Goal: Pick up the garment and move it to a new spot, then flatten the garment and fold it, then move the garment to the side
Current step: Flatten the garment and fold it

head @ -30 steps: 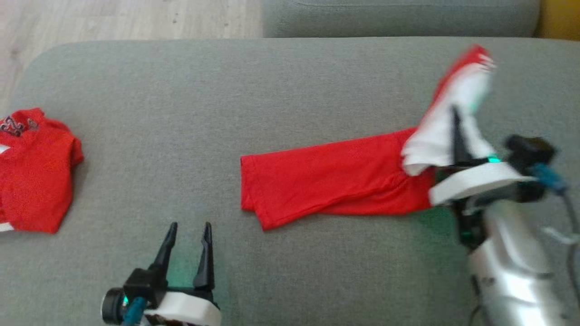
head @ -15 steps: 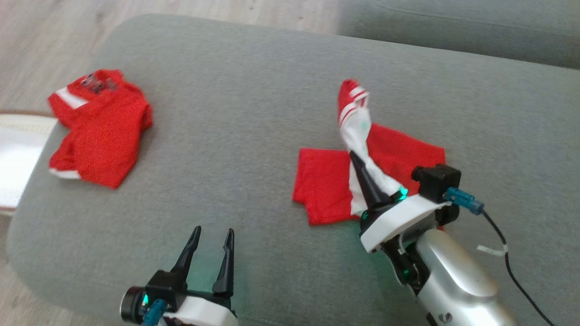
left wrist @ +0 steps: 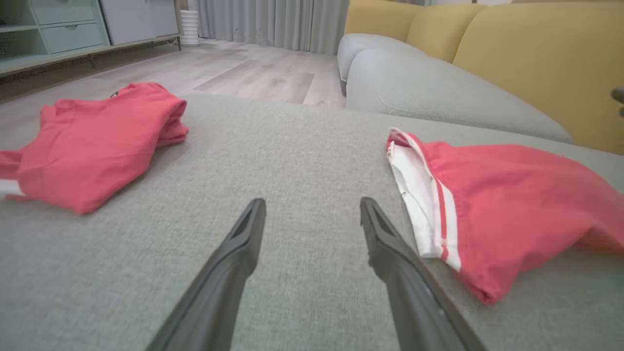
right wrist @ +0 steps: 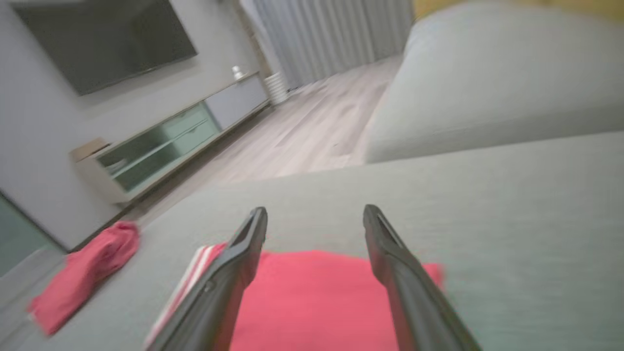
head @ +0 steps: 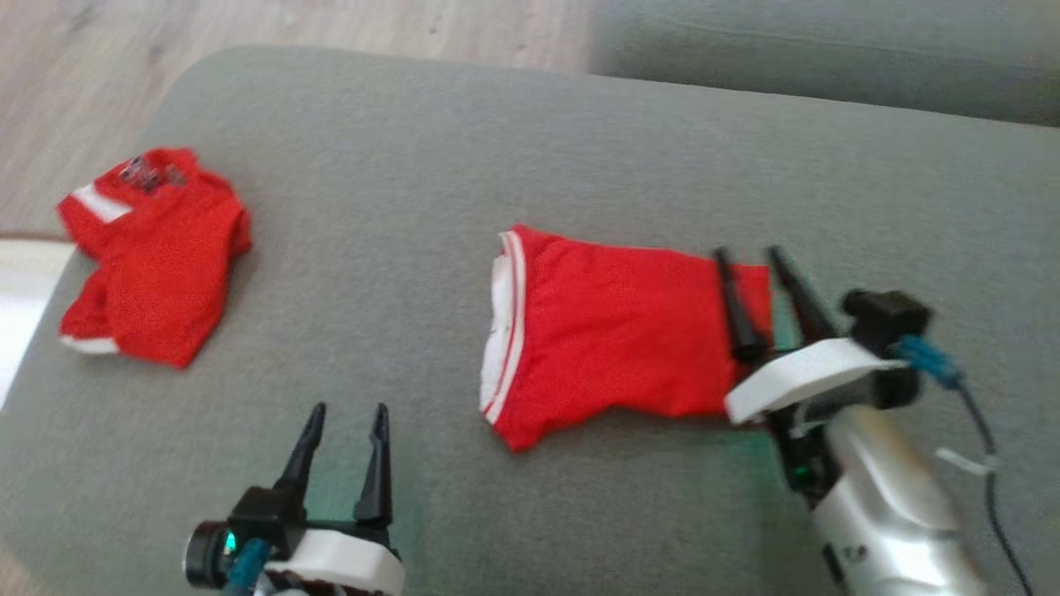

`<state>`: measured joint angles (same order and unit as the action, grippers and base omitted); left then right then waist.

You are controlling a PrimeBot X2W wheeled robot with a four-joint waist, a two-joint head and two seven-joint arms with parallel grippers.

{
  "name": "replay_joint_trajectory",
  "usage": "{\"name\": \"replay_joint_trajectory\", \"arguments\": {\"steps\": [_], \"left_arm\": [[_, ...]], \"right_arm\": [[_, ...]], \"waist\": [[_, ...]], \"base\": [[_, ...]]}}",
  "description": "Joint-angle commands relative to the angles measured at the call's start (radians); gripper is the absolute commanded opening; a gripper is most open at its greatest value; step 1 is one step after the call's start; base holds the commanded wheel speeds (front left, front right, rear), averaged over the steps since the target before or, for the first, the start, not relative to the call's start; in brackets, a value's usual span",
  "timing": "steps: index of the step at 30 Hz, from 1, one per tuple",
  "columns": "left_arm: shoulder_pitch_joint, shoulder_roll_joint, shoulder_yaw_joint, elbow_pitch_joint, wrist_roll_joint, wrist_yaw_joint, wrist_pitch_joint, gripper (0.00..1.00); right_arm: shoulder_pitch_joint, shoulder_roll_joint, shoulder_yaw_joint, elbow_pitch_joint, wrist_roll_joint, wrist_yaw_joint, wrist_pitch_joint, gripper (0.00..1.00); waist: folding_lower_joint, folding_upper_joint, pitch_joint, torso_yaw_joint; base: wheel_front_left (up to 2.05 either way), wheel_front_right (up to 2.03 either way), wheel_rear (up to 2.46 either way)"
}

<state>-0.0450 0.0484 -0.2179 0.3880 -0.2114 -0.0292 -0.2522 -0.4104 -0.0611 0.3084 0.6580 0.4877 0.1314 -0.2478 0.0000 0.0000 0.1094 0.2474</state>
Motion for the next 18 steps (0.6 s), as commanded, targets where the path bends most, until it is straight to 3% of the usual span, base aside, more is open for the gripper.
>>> {"name": "replay_joint_trajectory", "arguments": {"steps": [1, 7, 18], "left_arm": [[-0.041, 0.002, 0.050, -0.034, 0.009, 0.007, -0.010, 1.00], [-0.027, 0.002, 0.092, -0.051, 0.040, 0.017, -0.010, 1.00], [0.054, 0.002, 0.105, -0.078, 0.058, 0.037, -0.010, 1.00]], "right_arm": [[0.013, 0.011, -0.049, -0.054, -0.063, -0.001, -0.013, 1.00], [0.133, 0.011, -0.210, -0.143, -0.206, -0.001, -0.014, 1.00], [0.276, 0.011, -0.245, -0.176, -0.248, -0.001, -0.014, 1.00]], "waist": [[0.0000, 0.0000, -0.020, -0.054], [0.0000, 0.0000, -0.045, -0.118], [0.0000, 0.0000, -0.077, -0.149]], "base": [[0.00, 0.00, 0.00], [0.00, 0.00, 0.00], [0.00, 0.00, 0.00]]}}
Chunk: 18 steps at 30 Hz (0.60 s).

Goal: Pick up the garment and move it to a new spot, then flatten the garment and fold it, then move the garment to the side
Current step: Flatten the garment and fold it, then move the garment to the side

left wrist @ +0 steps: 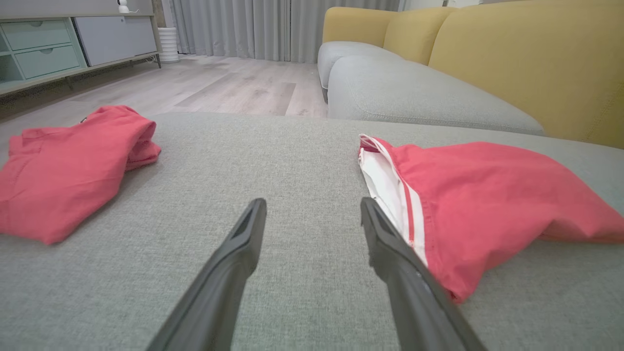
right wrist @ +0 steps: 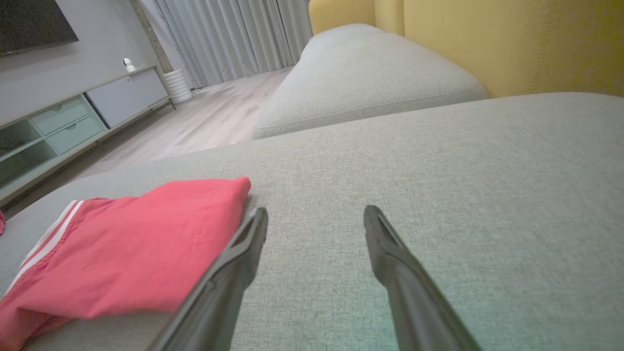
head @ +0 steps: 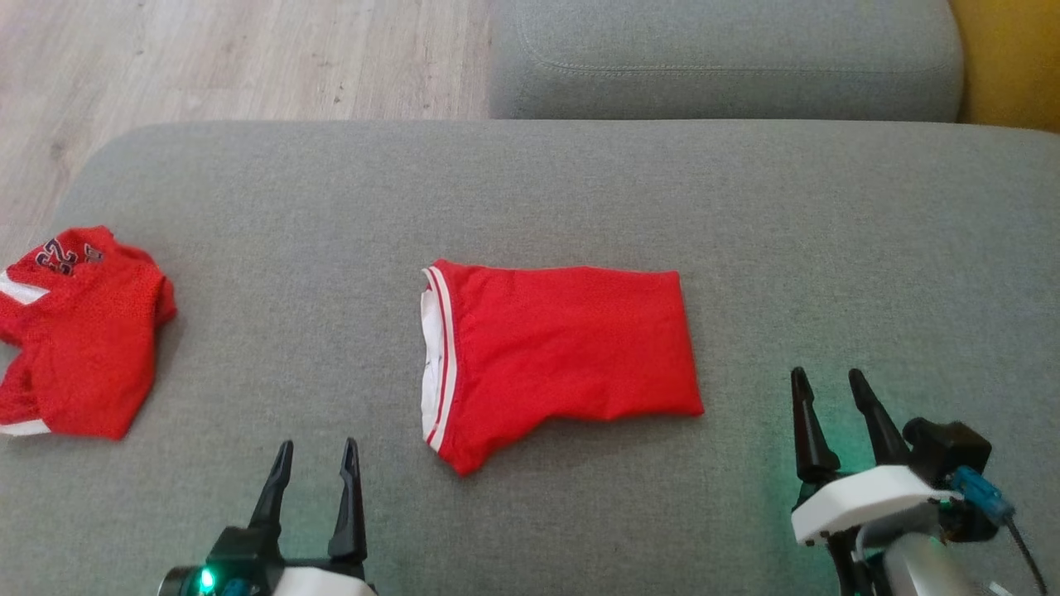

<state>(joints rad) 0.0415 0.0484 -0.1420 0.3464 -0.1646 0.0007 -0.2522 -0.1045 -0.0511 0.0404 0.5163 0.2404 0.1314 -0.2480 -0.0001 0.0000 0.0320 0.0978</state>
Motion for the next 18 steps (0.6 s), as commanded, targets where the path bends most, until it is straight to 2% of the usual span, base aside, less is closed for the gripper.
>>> {"name": "replay_joint_trajectory", "arguments": {"steps": [1, 6, 9, 14, 18], "left_arm": [[-0.031, 0.002, 0.028, -0.038, 0.011, 0.007, -0.010, 1.00], [-0.037, 0.002, 0.021, -0.043, 0.014, 0.004, -0.010, 1.00], [-0.047, 0.002, 0.013, -0.047, 0.014, 0.000, -0.010, 1.00], [-0.069, 0.002, -0.028, -0.040, 0.007, -0.014, -0.010, 1.00], [-0.083, 0.002, -0.068, -0.030, 0.004, -0.018, -0.010, 1.00]], "right_arm": [[-0.026, 0.001, 0.024, -0.036, 0.001, -0.001, -0.014, 1.00], [-0.032, 0.001, 0.033, -0.038, 0.009, -0.001, -0.014, 1.00], [-0.067, 0.001, 0.079, 0.002, 0.044, -0.001, -0.014, 1.00], [-0.194, 0.001, 0.160, 0.116, 0.067, -0.001, -0.011, 1.00], [-0.281, 0.001, 0.161, 0.249, 0.046, -0.001, 0.015, 1.00]], "waist": [[0.0001, 0.0000, 0.000, 0.000], [0.0001, 0.0000, 0.009, 0.009], [0.0001, 0.0000, 0.025, 0.020], [0.0001, 0.0000, 0.058, 0.078], [0.0001, 0.0000, 0.082, 0.137]], "base": [[0.00, 0.00, 0.00], [0.00, 0.00, 0.00], [0.00, 0.00, 0.00], [0.00, 0.00, 0.00], [0.00, 0.00, 0.00]]}}
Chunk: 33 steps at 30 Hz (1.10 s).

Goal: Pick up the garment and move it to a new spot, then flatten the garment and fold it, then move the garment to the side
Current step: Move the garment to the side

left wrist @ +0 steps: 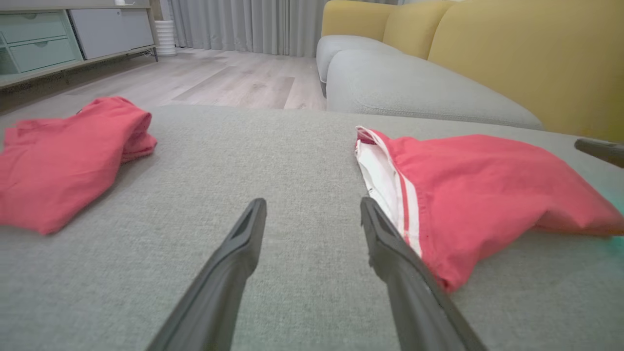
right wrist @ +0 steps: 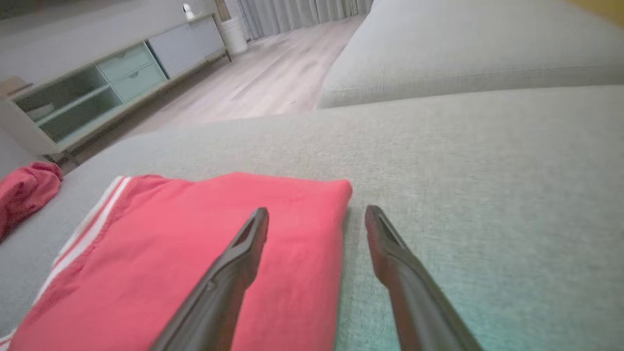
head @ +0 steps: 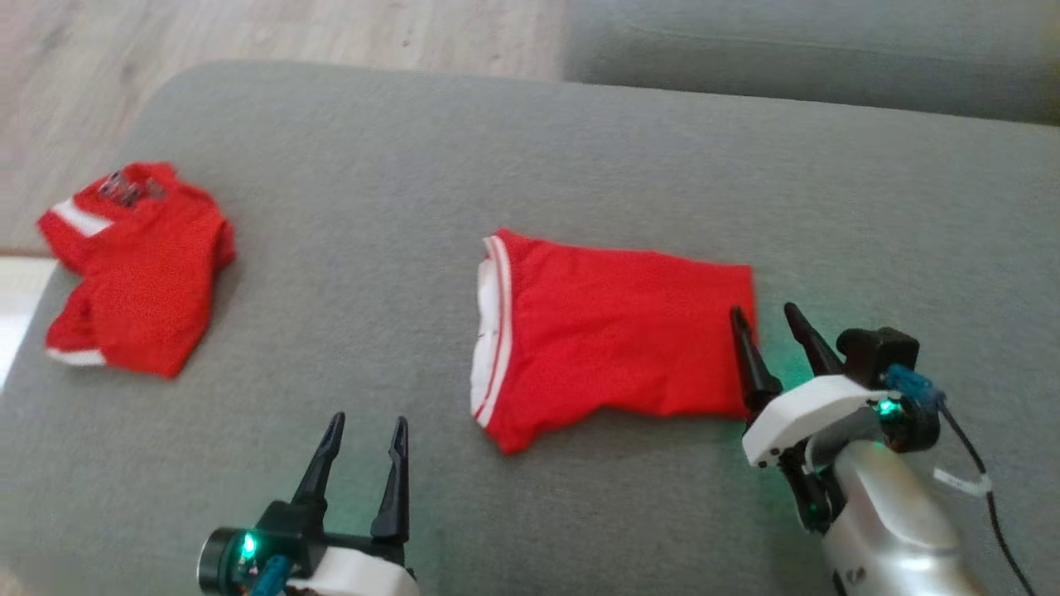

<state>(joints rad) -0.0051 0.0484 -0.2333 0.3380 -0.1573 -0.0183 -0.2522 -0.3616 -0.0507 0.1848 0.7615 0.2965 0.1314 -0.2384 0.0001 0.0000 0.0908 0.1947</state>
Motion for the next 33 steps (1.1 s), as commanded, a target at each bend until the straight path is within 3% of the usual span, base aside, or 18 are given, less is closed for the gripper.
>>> {"name": "replay_joint_trajectory", "arguments": {"steps": [1, 5, 6, 7, 8, 13, 15, 17, 18, 26, 33], "left_arm": [[-0.037, 0.002, 0.018, -0.020, -0.004, 0.001, -0.010, 1.00], [-0.029, 0.002, 0.014, -0.012, -0.007, 0.004, -0.010, 1.00], [-0.027, 0.002, 0.016, -0.011, -0.007, 0.004, -0.010, 1.00], [-0.024, 0.002, 0.020, -0.011, -0.007, 0.004, -0.010, 1.00], [-0.022, 0.002, 0.026, -0.012, -0.007, 0.004, -0.010, 1.00], [-0.017, 0.002, 0.042, -0.016, -0.002, -0.004, -0.010, 1.00], [-0.020, 0.002, 0.043, -0.021, -0.003, -0.007, -0.010, 1.00], [-0.030, 0.002, 0.034, -0.029, -0.010, -0.012, -0.010, 1.00], [-0.030, 0.002, 0.034, -0.029, -0.010, -0.012, -0.010, 1.00], [-0.066, 0.002, 0.002, -0.044, -0.034, -0.013, -0.010, 1.00], [-0.090, 0.002, -0.053, -0.050, -0.042, -0.019, -0.010, 1.00]], "right_arm": [[-0.039, 0.000, 0.008, 0.040, -0.018, -0.001, 0.013, 1.00], [-0.069, 0.000, 0.000, 0.174, -0.024, -0.001, 0.063, 1.00], [-0.071, 0.000, 0.009, 0.196, -0.015, -0.001, 0.072, 0.89], [-0.072, 0.000, 0.020, 0.207, 0.002, -0.001, 0.068, 0.34], [-0.075, 0.000, 0.031, 0.215, 0.008, -0.001, 0.057, 0.00], [-0.092, 0.000, 0.029, 0.218, 0.020, -0.001, -0.007, 0.00], [-0.096, 0.000, 0.016, 0.212, 0.012, -0.001, -0.017, 0.00], [-0.093, 0.000, 0.000, 0.194, -0.001, -0.001, -0.022, 0.00], [-0.093, 0.000, 0.000, 0.194, -0.001, -0.001, -0.022, 0.00], [-0.034, 0.000, 0.010, 0.097, 0.023, -0.001, -0.023, 0.00], [0.015, 0.000, 0.024, 0.036, 0.032, -0.001, -0.023, 0.00]], "waist": [[-0.0001, 0.0000, 0.028, 0.053], [-0.0001, 0.0000, 0.038, 0.086], [-0.0001, 0.0000, 0.039, 0.087], [-0.0001, 0.0000, 0.040, 0.086], [-0.0001, 0.0000, 0.040, 0.079], [-0.0001, 0.0000, 0.021, -0.008], [-0.0001, 0.0000, 0.011, -0.067], [-0.0001, 0.0000, -0.001, -0.170], [-0.0001, 0.0000, -0.001, -0.170], [-0.0001, 0.0000, -0.002, -0.450], [-0.0001, 0.0000, 0.021, -0.595]], "base": [[0.00, 0.00, 0.00], [0.00, 0.00, 0.00], [0.00, 0.00, 0.00], [0.00, 0.00, 0.00], [0.00, 0.00, 0.00], [0.00, 0.00, 0.00], [0.00, 0.00, 0.00], [0.00, 0.00, 0.00], [0.00, 0.00, 0.00], [0.00, 0.00, 0.00], [0.00, 0.00, 0.00]]}}
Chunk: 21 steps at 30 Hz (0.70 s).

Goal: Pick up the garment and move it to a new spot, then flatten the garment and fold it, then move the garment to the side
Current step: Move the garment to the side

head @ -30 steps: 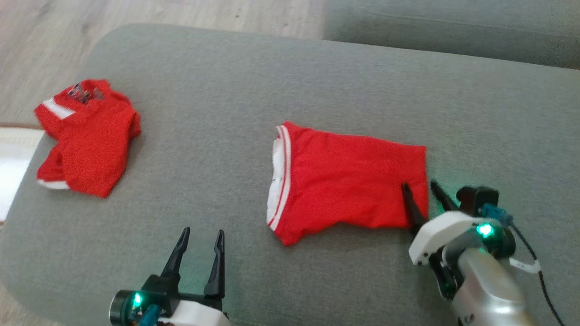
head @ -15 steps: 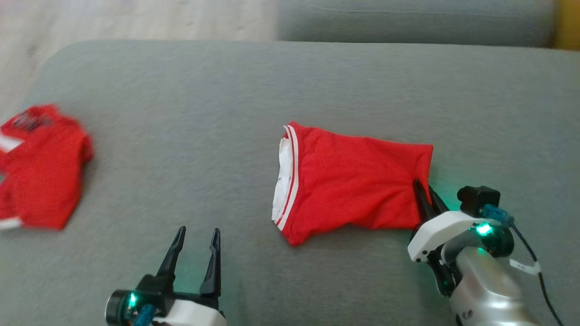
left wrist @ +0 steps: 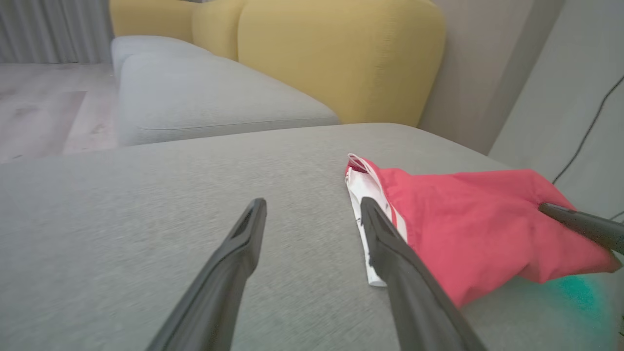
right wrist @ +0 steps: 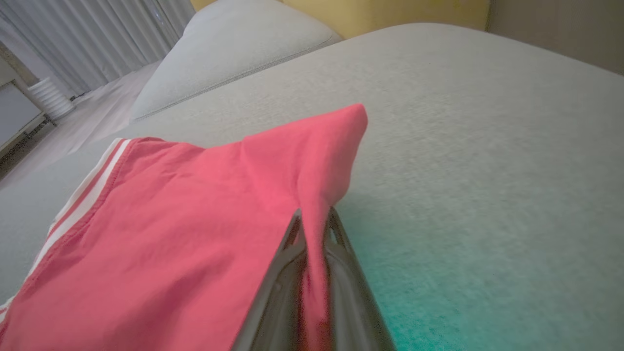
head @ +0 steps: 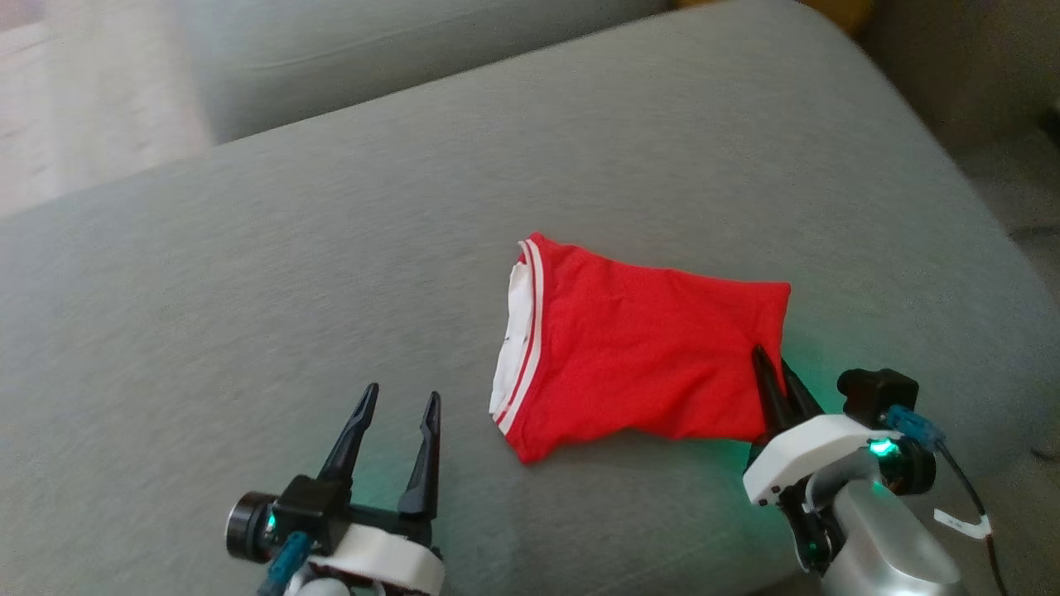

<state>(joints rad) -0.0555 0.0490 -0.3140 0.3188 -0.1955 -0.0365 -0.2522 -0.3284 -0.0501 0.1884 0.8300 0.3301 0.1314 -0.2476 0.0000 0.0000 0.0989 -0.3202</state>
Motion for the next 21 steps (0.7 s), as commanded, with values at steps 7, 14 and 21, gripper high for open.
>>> {"name": "replay_joint_trajectory", "arguments": {"steps": [7, 14, 21], "left_arm": [[-0.055, 0.001, -0.011, -0.017, 0.002, -0.007, -0.010, 1.00], [-0.069, 0.001, 0.001, 0.004, 0.034, -0.019, -0.010, 1.00], [-0.094, 0.001, 0.025, 0.008, 0.059, -0.032, -0.010, 1.00]], "right_arm": [[-0.038, 0.000, 0.012, -0.072, -0.025, -0.001, -0.007, 0.00], [-0.235, -0.023, -0.003, -0.074, -0.133, -0.001, 0.052, 0.00], [-0.438, -0.149, -0.141, 0.048, -0.284, -0.001, 0.101, 0.00]], "waist": [[0.0000, 0.0000, 0.048, -0.097], [0.0000, 0.0000, 0.097, -0.029], [0.0000, 0.0000, 0.146, 0.063]], "base": [[0.00, 0.00, 0.00], [0.00, 0.00, 0.00], [0.00, 0.00, 0.00]]}}
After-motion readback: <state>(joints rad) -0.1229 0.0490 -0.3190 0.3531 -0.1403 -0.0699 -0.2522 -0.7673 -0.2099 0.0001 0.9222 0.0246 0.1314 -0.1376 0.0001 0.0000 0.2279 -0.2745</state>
